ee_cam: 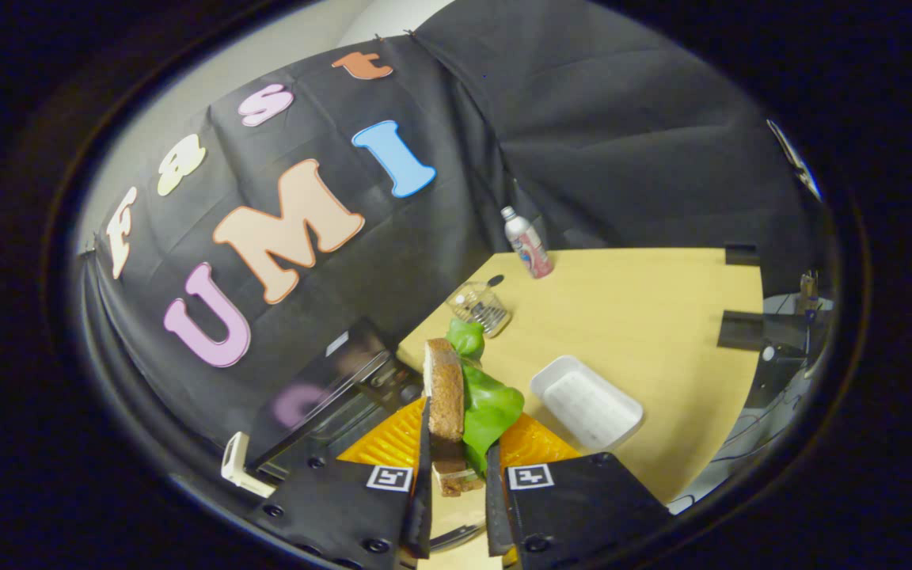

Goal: Open the toaster oven, put the food inside, and close the toaster oven door.

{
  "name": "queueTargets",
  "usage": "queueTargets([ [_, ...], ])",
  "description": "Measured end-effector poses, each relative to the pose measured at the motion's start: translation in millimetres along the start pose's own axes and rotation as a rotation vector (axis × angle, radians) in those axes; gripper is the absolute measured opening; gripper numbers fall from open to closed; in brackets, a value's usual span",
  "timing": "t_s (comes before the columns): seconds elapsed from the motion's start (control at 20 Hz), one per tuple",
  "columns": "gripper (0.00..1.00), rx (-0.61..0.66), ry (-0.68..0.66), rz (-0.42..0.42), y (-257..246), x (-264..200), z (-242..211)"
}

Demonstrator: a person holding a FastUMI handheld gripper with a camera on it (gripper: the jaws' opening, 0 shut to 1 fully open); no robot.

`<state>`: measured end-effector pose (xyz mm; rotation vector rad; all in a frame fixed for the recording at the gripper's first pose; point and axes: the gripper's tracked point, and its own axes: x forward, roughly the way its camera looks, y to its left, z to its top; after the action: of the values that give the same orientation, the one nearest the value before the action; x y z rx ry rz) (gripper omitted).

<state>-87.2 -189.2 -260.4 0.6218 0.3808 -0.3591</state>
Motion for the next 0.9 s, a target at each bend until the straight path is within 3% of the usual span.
queueTargets([
  [0.45,0.30,0.121,0.178,0.110,59,-3,-107],
  [0.9,0.30,0.263,0.253,0.208,125,49,-157],
])
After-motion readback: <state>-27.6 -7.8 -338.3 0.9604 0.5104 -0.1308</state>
